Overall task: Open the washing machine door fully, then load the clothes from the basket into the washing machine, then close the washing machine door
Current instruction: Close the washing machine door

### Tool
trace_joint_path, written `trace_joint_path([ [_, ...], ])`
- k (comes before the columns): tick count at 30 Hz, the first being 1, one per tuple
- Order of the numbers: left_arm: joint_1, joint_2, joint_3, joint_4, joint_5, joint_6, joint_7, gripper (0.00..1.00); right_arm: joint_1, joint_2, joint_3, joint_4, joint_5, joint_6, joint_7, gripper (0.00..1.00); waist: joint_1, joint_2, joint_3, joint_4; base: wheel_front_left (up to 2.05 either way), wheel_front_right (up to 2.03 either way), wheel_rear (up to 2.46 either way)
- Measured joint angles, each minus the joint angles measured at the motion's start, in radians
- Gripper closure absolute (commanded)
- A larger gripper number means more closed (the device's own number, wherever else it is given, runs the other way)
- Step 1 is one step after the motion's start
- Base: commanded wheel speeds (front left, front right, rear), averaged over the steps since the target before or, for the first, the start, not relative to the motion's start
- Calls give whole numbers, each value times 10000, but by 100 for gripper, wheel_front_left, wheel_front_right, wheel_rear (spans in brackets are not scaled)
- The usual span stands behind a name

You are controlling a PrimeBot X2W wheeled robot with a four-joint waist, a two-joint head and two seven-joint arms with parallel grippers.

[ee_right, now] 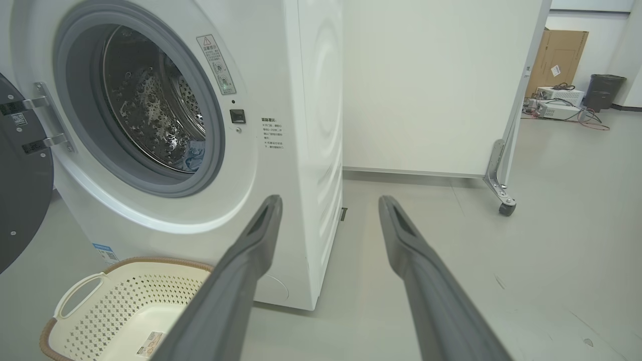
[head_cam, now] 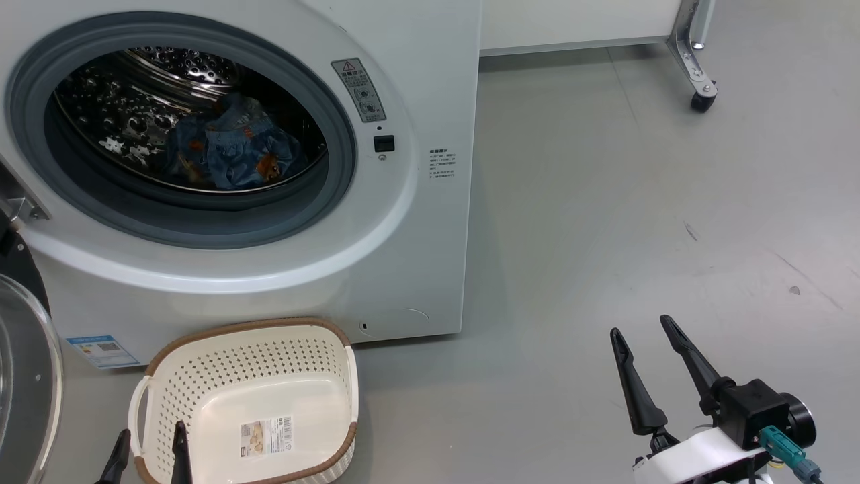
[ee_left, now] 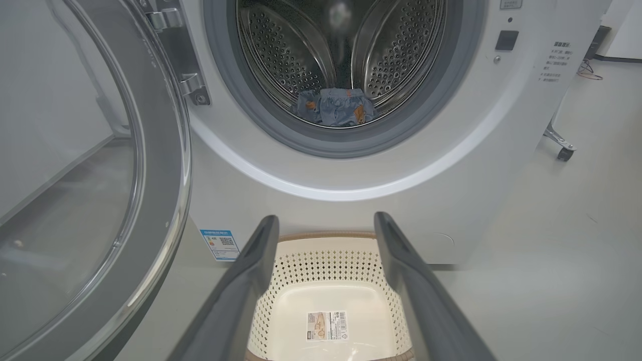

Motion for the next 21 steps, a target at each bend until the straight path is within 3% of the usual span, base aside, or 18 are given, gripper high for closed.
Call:
trace_joint_path([
  [21, 159, 0, -107, -238, -56, 2, 0, 0, 2, 6, 2, -27, 0, 0, 0, 0, 0, 0, 117, 20, -104, 104, 0],
])
